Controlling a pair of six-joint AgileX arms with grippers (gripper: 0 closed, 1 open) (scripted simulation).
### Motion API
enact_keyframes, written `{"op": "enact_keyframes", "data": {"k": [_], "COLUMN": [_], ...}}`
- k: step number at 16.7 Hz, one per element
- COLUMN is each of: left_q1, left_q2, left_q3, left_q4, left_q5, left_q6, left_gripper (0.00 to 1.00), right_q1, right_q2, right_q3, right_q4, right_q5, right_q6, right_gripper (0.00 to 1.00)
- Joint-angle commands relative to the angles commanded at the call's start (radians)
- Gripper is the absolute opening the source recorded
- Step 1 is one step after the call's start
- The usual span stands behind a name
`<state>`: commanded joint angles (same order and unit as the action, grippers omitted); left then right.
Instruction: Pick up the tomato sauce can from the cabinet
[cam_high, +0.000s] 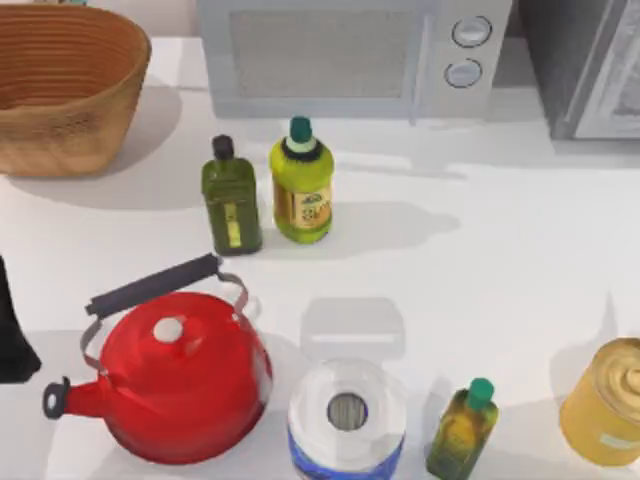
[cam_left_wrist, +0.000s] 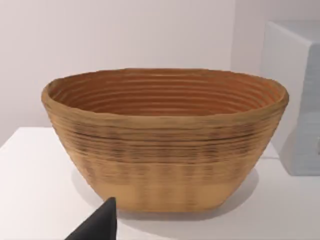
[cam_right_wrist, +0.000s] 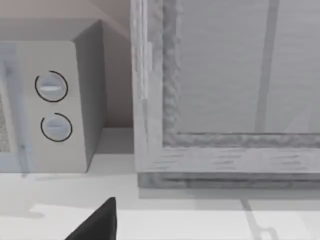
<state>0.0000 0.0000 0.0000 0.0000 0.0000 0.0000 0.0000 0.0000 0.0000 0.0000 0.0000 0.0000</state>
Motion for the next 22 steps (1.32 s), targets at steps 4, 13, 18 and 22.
{"op": "enact_keyframes", "data": {"k": [4, 13, 18, 22], "left_q1": [0.0, 0.0, 0.0, 0.0], "left_q2": [0.0, 0.0, 0.0, 0.0], "left_q3": [0.0, 0.0, 0.0, 0.0], "left_q4": [0.0, 0.0, 0.0, 0.0], "left_q5": [0.0, 0.0, 0.0, 0.0], "left_q6": [0.0, 0.0, 0.0, 0.0], "left_gripper": [1.0, 1.0, 1.0, 1.0], "right_q1": [0.008, 0.121, 0.174, 0.191], "right_q2": [0.03, 0.547, 0.916, 1.158], "right_q3": [0.032, 0.645, 1.145, 1.491], "right_q4": [-0.009, -0.19, -0.309, -0.373], "right_q5": [0.001, 0.034, 0.083, 0.136], "right_q6": [0.0, 0.002, 0.006, 0.01], "right_gripper": [1.0, 1.0, 1.0, 1.0]}}
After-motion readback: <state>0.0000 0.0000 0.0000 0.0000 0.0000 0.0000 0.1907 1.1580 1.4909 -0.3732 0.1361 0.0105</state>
